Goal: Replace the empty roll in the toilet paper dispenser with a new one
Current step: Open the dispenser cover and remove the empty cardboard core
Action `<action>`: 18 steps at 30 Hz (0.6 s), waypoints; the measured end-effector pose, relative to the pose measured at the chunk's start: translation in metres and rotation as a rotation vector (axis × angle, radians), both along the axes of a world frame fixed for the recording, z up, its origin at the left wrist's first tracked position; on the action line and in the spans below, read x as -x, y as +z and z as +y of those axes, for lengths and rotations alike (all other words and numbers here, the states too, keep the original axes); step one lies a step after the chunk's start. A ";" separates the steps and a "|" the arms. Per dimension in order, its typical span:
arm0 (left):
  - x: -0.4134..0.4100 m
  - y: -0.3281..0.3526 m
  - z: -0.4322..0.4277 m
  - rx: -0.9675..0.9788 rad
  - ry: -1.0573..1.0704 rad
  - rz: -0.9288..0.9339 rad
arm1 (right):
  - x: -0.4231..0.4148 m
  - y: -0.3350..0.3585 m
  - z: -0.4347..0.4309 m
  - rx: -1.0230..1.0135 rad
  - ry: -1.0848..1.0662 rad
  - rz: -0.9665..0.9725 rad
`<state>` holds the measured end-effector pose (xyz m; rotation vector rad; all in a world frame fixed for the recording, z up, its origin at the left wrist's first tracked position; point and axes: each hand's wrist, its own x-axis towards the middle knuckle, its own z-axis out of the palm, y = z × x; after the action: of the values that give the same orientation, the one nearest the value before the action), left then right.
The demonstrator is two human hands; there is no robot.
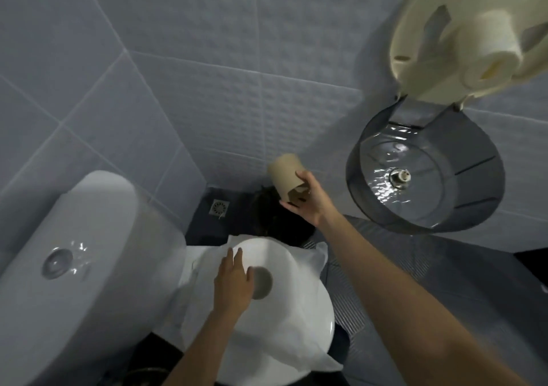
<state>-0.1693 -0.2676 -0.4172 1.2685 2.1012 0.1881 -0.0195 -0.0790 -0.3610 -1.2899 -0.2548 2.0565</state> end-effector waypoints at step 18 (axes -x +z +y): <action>-0.007 -0.136 0.003 -0.109 -0.110 0.361 | -0.013 -0.309 0.006 0.265 0.002 -0.452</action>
<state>-0.1622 -0.2649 -0.5528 1.5748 2.3382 0.0258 -0.0066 -0.0730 -0.6703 -1.9148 -0.1861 1.8216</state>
